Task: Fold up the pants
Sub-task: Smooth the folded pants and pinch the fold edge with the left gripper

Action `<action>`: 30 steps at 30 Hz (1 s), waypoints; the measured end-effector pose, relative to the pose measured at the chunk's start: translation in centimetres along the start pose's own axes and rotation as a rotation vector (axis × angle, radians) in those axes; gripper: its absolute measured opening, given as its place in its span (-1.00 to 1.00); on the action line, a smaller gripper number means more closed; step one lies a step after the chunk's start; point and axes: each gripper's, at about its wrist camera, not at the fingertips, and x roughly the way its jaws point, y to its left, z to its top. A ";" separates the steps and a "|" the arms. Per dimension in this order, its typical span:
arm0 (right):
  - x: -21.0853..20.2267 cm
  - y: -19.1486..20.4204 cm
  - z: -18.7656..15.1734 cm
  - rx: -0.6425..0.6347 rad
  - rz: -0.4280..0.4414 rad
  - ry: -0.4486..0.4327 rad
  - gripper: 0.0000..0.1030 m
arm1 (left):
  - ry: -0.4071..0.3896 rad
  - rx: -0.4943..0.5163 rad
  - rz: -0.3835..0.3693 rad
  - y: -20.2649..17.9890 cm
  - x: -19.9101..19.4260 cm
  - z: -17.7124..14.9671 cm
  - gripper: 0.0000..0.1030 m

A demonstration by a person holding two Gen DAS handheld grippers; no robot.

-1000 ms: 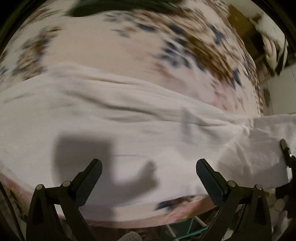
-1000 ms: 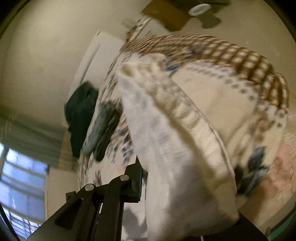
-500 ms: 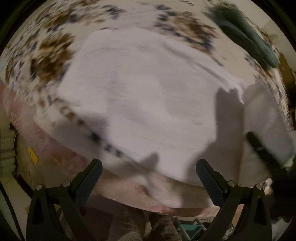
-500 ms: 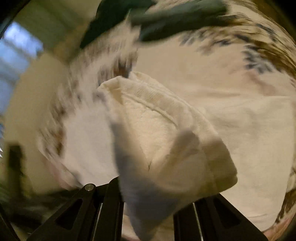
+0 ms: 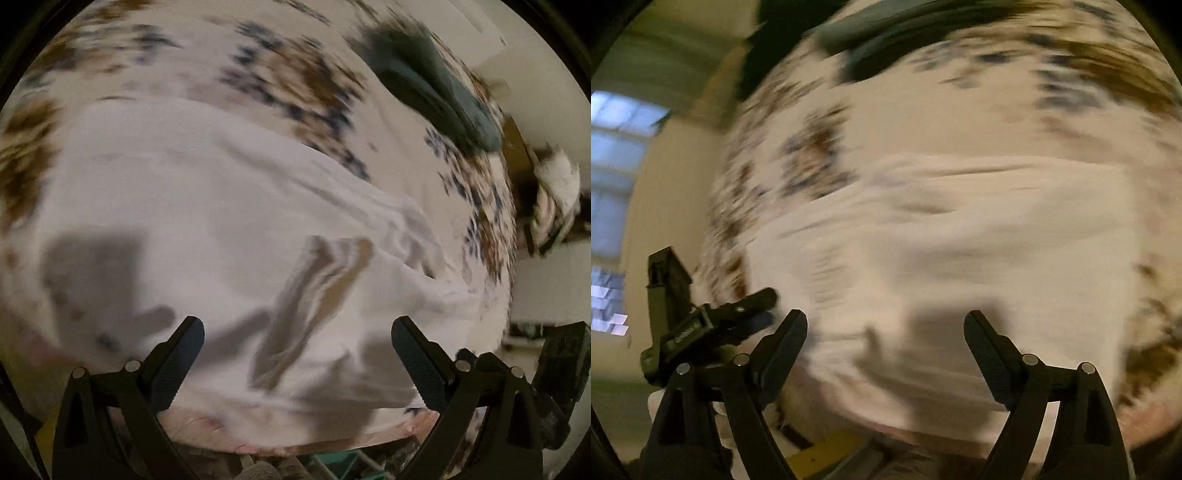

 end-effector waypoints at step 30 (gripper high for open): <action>5.0 -6.6 7.4 0.072 -0.307 -0.031 0.65 | -0.088 0.146 0.148 -1.7 4.1 1.9 -0.75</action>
